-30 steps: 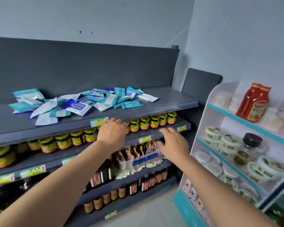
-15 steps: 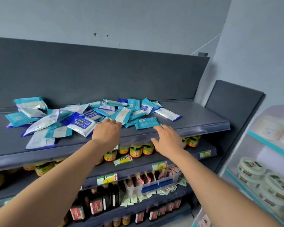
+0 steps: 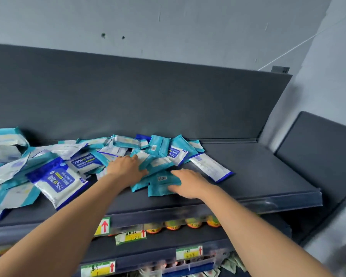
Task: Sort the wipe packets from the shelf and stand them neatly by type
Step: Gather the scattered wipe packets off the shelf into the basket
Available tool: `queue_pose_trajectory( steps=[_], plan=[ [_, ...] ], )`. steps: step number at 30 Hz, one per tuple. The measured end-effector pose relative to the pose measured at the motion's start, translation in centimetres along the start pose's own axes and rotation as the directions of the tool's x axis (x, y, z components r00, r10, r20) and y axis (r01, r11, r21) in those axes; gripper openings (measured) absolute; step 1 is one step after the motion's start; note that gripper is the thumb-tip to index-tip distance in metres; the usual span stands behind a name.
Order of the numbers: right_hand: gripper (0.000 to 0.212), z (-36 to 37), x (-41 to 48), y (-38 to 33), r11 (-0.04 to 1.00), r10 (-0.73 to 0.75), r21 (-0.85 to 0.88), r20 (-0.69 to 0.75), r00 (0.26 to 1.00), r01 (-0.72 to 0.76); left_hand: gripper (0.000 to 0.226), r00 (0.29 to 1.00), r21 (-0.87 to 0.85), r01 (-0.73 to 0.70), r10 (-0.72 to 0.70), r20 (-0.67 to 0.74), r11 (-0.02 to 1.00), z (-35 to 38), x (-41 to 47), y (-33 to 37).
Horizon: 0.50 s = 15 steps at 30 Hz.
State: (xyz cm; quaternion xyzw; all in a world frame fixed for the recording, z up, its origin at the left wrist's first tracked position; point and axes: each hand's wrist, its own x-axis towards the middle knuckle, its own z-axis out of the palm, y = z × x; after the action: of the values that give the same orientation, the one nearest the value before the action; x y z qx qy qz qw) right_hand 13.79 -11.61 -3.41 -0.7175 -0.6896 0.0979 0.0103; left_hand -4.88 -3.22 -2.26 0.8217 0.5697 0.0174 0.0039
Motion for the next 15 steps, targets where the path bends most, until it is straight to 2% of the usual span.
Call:
queue_pose_trajectory(
  steps=[3, 6, 8, 10, 12, 15],
  plan=[
    [0.070, -0.9, 1.3, 1.0, 1.000, 0.016, -0.002, 0.046, 0.999, -0.016, 0.032, 1.000, 0.005, 0.002, -0.002, 0.002, 1.000, -0.8, 1.3, 1.2],
    [0.053, -1.6, 1.7, 1.9, 0.988, 0.036, 0.144, 0.091, 0.995, -0.049, 0.026, 0.994, -0.050, 0.014, -0.019, -0.106, 0.999, -2.3, 2.7, 3.0],
    [0.046, -2.2, 1.7, 2.8, 0.975, 0.068, 0.211, 0.018, 0.998, -0.071, 0.029, 0.976, -0.128, -0.009, -0.019, -0.216, 0.992, -2.9, 3.7, 4.1],
    [0.041, -3.0, 1.8, 4.1, 0.966, 0.150, 0.232, -0.131, 0.980, -0.117, 0.030, 0.956, -0.211, -0.088, 0.023, -0.293, 0.974, -3.1, 5.0, 5.3],
    [0.046, -3.6, 1.9, 5.8, 0.955, 0.262, 0.204, -0.243, 0.934, -0.215, 0.033, 0.959, -0.294, -0.164, 0.082, -0.269, 0.942, -2.7, 6.2, 6.5],
    [0.061, -3.4, 2.4, 8.6, 0.905, 0.423, 0.141, -0.187, 0.887, -0.402, 0.041, 0.978, -0.340, -0.203, 0.172, -0.121, 0.918, -1.8, 8.3, 8.2]
  ],
)
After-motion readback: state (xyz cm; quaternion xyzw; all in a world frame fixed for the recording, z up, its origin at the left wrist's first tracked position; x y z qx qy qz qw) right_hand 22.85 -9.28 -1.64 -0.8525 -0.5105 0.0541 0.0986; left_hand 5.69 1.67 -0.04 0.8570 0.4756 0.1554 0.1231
